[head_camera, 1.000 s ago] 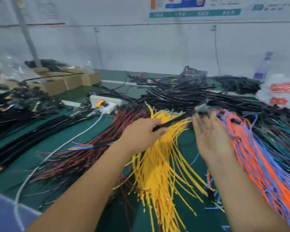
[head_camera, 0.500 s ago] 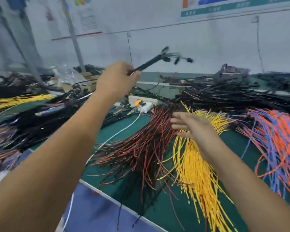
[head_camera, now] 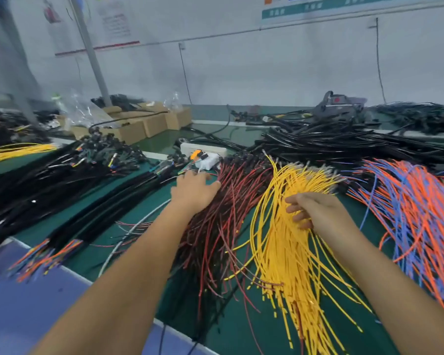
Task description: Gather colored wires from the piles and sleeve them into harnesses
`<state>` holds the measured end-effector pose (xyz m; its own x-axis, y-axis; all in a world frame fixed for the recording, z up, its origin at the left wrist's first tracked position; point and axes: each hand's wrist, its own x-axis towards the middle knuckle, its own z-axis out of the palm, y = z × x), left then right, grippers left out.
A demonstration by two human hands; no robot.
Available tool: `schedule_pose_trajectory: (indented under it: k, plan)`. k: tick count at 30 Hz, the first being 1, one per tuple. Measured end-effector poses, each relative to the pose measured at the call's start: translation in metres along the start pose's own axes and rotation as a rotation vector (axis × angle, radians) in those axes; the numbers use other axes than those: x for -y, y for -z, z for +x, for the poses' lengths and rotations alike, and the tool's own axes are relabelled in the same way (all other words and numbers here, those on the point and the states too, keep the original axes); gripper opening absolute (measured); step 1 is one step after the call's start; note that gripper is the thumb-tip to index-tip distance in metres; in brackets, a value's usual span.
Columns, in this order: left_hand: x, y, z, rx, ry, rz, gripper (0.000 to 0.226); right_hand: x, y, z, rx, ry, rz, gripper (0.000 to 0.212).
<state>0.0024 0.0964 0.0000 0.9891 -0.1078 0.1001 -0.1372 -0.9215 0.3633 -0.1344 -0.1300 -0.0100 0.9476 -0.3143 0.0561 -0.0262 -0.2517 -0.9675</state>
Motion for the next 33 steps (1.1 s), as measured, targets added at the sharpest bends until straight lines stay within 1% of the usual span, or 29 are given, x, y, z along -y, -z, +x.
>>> schedule_pose_trajectory:
  k: [2,3,4,5,6,7,8,10,13,14,18,20,22,24,26,29,31,33]
  plan:
    - [-0.02,-0.012,0.001,0.067,-0.023,-0.128,0.042,-0.015,0.01,-0.003,0.038,-0.016,-0.098,0.025]
    - [-0.027,-0.021,-0.003,0.081,-0.024,-0.096,0.042,-0.023,0.015,-0.005,0.059,-0.013,-0.15,0.024]
    - [-0.033,-0.032,-0.009,0.058,-0.041,0.03,0.043,-0.031,0.02,-0.006,0.072,0.001,-0.177,0.024]
    - [-0.037,-0.043,-0.015,-0.014,-0.071,0.183,0.043,-0.036,0.024,-0.008,0.079,0.014,-0.173,0.025]
    - [-0.038,-0.051,-0.02,-0.104,-0.105,0.289,0.041,-0.039,0.027,-0.008,0.083,0.021,-0.154,0.027]
    - [-0.038,-0.057,-0.023,-0.177,-0.133,0.319,0.039,-0.04,0.029,-0.007,0.088,0.026,-0.143,0.028]
    - [-0.036,-0.058,-0.023,-0.217,-0.145,0.291,0.038,-0.04,0.029,-0.006,0.094,0.028,-0.143,0.028]
    - [-0.03,-0.056,-0.02,-0.245,-0.114,0.119,0.036,-0.04,0.028,-0.002,0.097,0.022,-0.15,0.027]
    - [-0.023,-0.05,-0.016,-0.262,0.035,-0.272,0.031,-0.036,0.023,0.004,0.066,-0.014,-0.153,0.027]
    - [-0.022,-0.049,-0.017,-0.267,0.085,-0.366,0.027,-0.035,0.02,0.005,0.048,-0.019,-0.162,0.026]
    - [-0.02,-0.042,-0.018,-0.283,0.191,-0.515,0.016,-0.037,0.012,0.003,-0.045,0.004,-0.17,0.026]
    - [-0.021,-0.041,-0.02,-0.313,0.247,-0.65,0.021,-0.038,0.013,0.0,-0.044,0.006,-0.135,0.026]
    - [-0.023,-0.041,-0.021,-0.371,0.308,-0.776,0.02,-0.038,0.017,-0.002,-0.023,-0.004,-0.091,0.026]
    - [-0.025,-0.039,-0.023,-0.43,0.33,-0.852,0.021,-0.037,0.019,-0.003,0.001,-0.014,-0.069,0.026]
    - [-0.027,-0.036,-0.027,-0.488,0.278,-0.881,0.022,-0.037,0.02,-0.003,0.015,-0.015,-0.062,0.025]
    - [-0.035,-0.034,-0.034,-0.589,0.074,-0.744,0.011,-0.037,0.021,-0.003,0.025,-0.013,-0.048,0.026]
    - [-0.051,-0.033,-0.041,-0.555,-0.104,-0.654,0.007,-0.039,0.021,-0.003,0.028,-0.01,-0.035,0.027]
    - [-0.073,-0.034,-0.05,-0.44,-0.321,-0.552,0.008,-0.04,0.021,-0.001,0.025,-0.018,0.014,0.029]
